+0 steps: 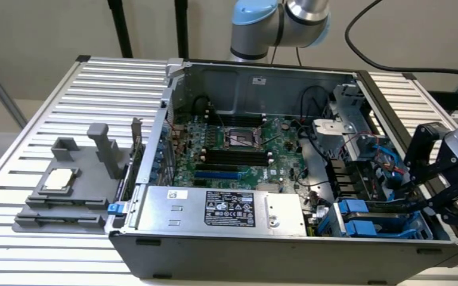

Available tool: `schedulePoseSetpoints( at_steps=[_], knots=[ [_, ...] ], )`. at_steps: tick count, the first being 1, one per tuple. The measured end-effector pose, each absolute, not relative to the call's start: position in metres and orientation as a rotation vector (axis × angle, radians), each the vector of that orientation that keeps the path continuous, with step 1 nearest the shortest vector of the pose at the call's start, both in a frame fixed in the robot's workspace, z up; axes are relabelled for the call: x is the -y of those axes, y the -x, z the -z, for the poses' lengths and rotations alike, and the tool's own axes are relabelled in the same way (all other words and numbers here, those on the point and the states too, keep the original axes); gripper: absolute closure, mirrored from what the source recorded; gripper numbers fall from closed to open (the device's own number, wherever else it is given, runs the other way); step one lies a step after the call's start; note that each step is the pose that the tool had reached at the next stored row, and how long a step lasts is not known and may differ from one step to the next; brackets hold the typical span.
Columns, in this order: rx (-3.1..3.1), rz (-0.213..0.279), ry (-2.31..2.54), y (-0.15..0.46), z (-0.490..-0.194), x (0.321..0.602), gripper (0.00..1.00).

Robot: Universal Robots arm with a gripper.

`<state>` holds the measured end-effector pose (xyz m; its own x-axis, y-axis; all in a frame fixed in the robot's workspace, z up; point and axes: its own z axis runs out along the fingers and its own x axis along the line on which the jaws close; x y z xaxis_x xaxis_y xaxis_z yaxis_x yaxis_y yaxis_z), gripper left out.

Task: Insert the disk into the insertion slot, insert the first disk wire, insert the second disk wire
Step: 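Insert the first disk wire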

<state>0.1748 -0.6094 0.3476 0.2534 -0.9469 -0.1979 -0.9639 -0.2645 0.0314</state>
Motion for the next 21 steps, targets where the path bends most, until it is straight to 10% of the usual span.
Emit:
schedulePoseSetpoints(
  at_steps=[21],
  knots=[
    [-1.806, -0.275, 2.438, -0.161, -0.351, 0.608, 0.84]
  ],
)
